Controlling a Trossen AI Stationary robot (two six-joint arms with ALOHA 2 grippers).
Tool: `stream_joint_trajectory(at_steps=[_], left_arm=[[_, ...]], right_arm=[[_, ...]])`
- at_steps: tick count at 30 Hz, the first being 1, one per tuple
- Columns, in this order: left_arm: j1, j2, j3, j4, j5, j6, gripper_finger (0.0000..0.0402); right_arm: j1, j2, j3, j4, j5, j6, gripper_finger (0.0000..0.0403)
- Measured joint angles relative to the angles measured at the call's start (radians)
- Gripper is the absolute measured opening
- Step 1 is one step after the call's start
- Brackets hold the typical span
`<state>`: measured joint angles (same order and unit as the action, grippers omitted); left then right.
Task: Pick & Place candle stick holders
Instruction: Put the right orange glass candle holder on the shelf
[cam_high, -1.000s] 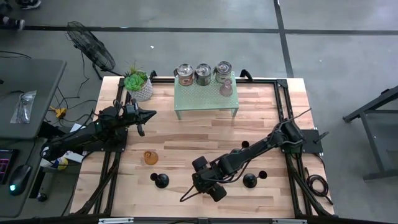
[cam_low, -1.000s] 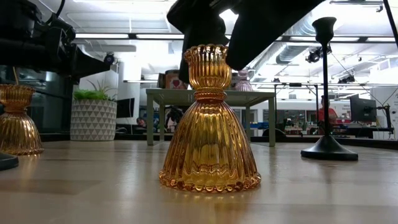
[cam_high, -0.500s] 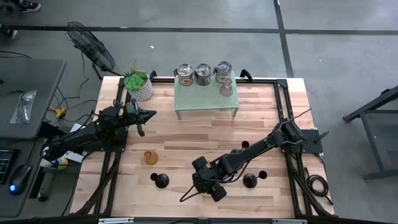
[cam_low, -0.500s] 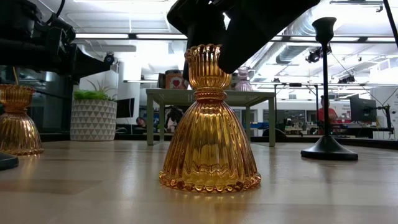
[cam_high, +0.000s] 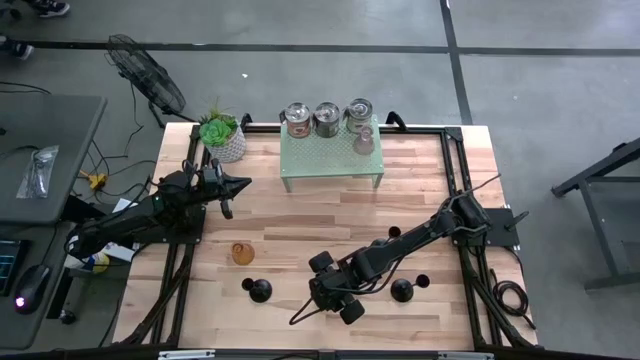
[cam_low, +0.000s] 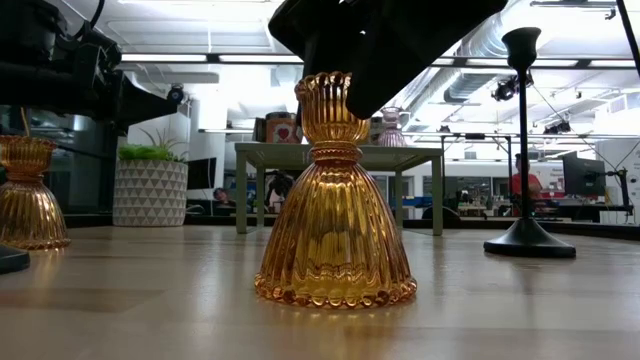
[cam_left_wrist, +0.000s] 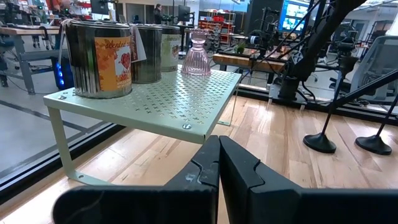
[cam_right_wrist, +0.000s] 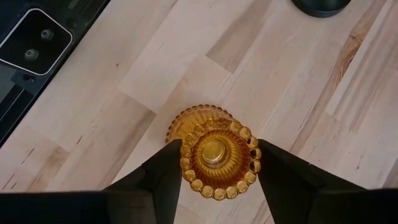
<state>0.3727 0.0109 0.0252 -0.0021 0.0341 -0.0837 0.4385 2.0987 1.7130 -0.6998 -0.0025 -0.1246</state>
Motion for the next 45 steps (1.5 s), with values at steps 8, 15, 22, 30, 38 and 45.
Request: stream_joint_trajectory(at_steps=[8,15,22,30,38,45], left_arm=[[0.000,0.000,0.000,0.000,0.000,0.000,0.0000],[0.000,0.000,0.000,0.000,0.000,0.000,0.0000],[0.000,0.000,0.000,0.000,0.000,0.000,0.0000],[0.000,0.000,0.000,0.000,0.000,0.000,0.0000],[0.000,0.000,0.000,0.000,0.000,0.000,0.0000],[0.000,0.000,0.000,0.000,0.000,0.000,0.0000]], right_arm=[[0.000,0.000,0.000,0.000,0.000,0.001,0.0176],[0.000,0.000,0.001,0.002,0.003,0.096,0.0172],[0.000,-0.003,0.001,0.002,0.003,0.232,0.0171],[-0.005,-0.006,0.075,-0.102,0.032,0.351,0.0170],[-0.036,-0.006,0.222,-0.285,0.070,0.452,0.0169],[-0.091,-0.006,0.371,-0.450,0.105,0.545,0.0169]])
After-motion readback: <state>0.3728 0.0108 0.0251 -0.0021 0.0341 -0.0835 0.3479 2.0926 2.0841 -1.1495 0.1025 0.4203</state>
